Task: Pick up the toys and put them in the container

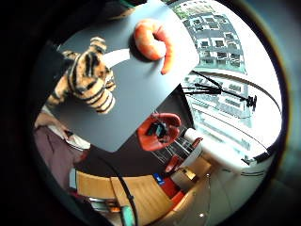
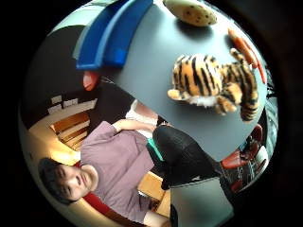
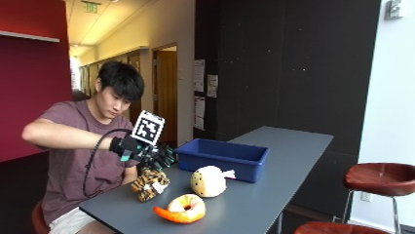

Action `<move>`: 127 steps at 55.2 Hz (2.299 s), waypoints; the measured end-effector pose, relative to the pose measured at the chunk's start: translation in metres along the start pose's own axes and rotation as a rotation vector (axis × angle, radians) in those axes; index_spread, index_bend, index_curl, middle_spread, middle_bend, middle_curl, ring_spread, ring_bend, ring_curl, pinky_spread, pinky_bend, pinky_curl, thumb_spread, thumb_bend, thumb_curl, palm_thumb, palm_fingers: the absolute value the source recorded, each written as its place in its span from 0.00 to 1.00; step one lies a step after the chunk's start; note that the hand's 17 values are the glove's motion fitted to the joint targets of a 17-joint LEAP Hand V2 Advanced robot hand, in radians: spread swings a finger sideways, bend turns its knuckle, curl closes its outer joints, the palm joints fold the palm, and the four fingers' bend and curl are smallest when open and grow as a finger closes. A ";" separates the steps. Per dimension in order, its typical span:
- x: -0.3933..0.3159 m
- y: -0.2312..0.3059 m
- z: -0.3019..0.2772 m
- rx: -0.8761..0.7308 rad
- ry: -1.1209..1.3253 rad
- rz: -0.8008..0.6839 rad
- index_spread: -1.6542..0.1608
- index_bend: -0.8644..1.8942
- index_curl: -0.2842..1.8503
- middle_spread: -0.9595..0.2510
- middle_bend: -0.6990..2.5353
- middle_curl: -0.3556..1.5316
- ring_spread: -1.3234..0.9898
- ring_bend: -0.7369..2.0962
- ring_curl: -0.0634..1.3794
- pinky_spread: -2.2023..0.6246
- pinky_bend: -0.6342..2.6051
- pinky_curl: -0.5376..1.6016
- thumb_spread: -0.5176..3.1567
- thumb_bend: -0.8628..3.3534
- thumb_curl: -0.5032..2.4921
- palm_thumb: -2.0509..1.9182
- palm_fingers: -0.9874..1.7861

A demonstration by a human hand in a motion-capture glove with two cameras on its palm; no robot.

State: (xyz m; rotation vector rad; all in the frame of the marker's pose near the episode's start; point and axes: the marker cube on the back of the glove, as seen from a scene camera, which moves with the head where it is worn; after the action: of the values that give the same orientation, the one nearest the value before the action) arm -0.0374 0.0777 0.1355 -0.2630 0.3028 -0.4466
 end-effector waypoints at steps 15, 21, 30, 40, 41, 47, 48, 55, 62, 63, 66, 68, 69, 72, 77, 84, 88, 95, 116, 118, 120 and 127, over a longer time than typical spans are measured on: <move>0.004 -0.039 0.062 0.008 0.048 0.030 0.81 0.34 0.17 0.80 0.26 0.32 0.56 0.38 0.21 0.79 0.42 0.40 0.46 0.20 0.26 0.52 0.24; 0.002 -0.054 0.073 0.092 -0.101 -0.017 0.80 0.37 0.19 0.78 0.27 0.32 0.56 0.34 0.20 0.79 0.42 0.40 0.46 0.20 0.27 0.54 0.31; 0.004 -0.064 0.080 0.206 -0.179 -0.017 0.79 0.38 0.22 0.72 0.28 0.34 0.56 0.35 0.21 0.79 0.45 0.41 0.45 0.20 0.27 0.55 0.39; 0.008 -0.065 0.089 0.422 -0.248 0.007 0.78 0.41 0.24 0.65 0.32 0.36 0.50 0.43 0.24 0.77 0.39 0.38 0.46 0.20 0.28 0.56 0.53; 0.010 -0.065 0.089 0.444 -0.259 0.008 0.78 0.41 0.25 0.63 0.36 0.39 0.49 0.44 0.25 0.77 0.37 0.38 0.46 0.21 0.28 0.57 0.57; 0.007 -0.070 0.090 0.566 -0.267 0.054 0.77 0.44 0.27 0.58 0.42 0.43 0.45 0.48 0.28 0.74 0.32 0.36 0.47 0.21 0.29 0.58 0.64; 0.006 -0.071 0.089 0.581 -0.262 0.060 0.77 0.45 0.28 0.57 0.43 0.44 0.44 0.50 0.30 0.74 0.32 0.36 0.47 0.21 0.29 0.58 0.65; 0.003 -0.081 0.080 0.643 -0.206 0.086 0.77 0.46 0.30 0.54 0.46 0.47 0.41 0.57 0.35 0.70 0.33 0.37 0.44 0.21 0.32 0.61 0.73; 0.005 -0.091 0.067 0.595 -0.205 0.145 0.76 0.49 0.34 0.54 0.49 0.51 0.41 0.63 0.42 0.68 0.37 0.41 0.41 0.20 0.33 0.61 0.81; 0.006 -0.093 0.066 0.575 -0.212 0.161 0.76 0.50 0.34 0.55 0.50 0.52 0.41 0.65 0.43 0.67 0.38 0.41 0.41 0.20 0.34 0.61 0.82; 0.013 -0.097 0.063 0.488 -0.250 0.204 0.76 0.53 0.36 0.56 0.51 0.53 0.41 0.66 0.44 0.66 0.41 0.43 0.40 0.20 0.34 0.61 0.85; 0.018 -0.098 0.061 0.415 -0.283 0.225 0.76 0.54 0.38 0.56 0.53 0.54 0.41 0.68 0.45 0.66 0.43 0.44 0.39 0.20 0.35 0.61 0.85; 0.019 -0.098 0.059 0.374 -0.297 0.228 0.76 0.55 0.38 0.57 0.53 0.55 0.41 0.69 0.46 0.66 0.43 0.45 0.39 0.20 0.35 0.61 0.85; 0.022 -0.094 0.053 0.273 -0.315 0.227 0.77 0.58 0.40 0.57 0.54 0.56 0.42 0.70 0.47 0.65 0.44 0.46 0.38 0.20 0.36 0.60 0.84; 0.025 -0.084 0.034 0.267 -0.290 0.264 0.77 0.61 0.43 0.59 0.56 0.58 0.42 0.73 0.48 0.65 0.46 0.47 0.37 0.20 0.37 0.60 0.82; 0.009 -0.059 -0.017 0.360 -0.297 0.258 0.78 0.64 0.47 0.60 0.58 0.59 0.43 0.75 0.49 0.65 0.48 0.48 0.36 0.20 0.38 0.61 0.80; -0.004 -0.046 -0.047 0.424 -0.269 0.238 0.79 0.64 0.48 0.61 0.59 0.59 0.43 0.76 0.49 0.65 0.48 0.49 0.35 0.20 0.39 0.61 0.80; -0.034 -0.034 -0.105 0.522 -0.227 0.217 0.79 0.65 0.50 0.62 0.60 0.60 0.44 0.77 0.49 0.65 0.49 0.49 0.35 0.20 0.40 0.60 0.78; -0.142 -0.117 -0.227 0.645 -0.191 0.178 0.80 0.64 0.55 0.64 0.61 0.60 0.44 0.78 0.47 0.65 0.50 0.50 0.34 0.20 0.42 0.60 0.78; -0.158 -0.132 -0.225 0.634 -0.158 0.148 0.80 0.64 0.56 0.64 0.61 0.60 0.45 0.78 0.47 0.65 0.50 0.50 0.34 0.20 0.42 0.60 0.78; -0.175 -0.146 -0.221 0.620 -0.118 0.111 0.80 0.64 0.56 0.64 0.61 0.60 0.45 0.78 0.47 0.65 0.50 0.50 0.34 0.20 0.43 0.60 0.77; -0.216 -0.181 -0.211 0.582 -0.088 0.054 0.80 0.63 0.57 0.65 0.61 0.59 0.45 0.79 0.46 0.65 0.50 0.50 0.34 0.20 0.43 0.60 0.77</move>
State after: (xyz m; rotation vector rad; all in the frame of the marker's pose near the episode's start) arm -0.3645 -0.0192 0.0470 0.2925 0.0847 -0.4499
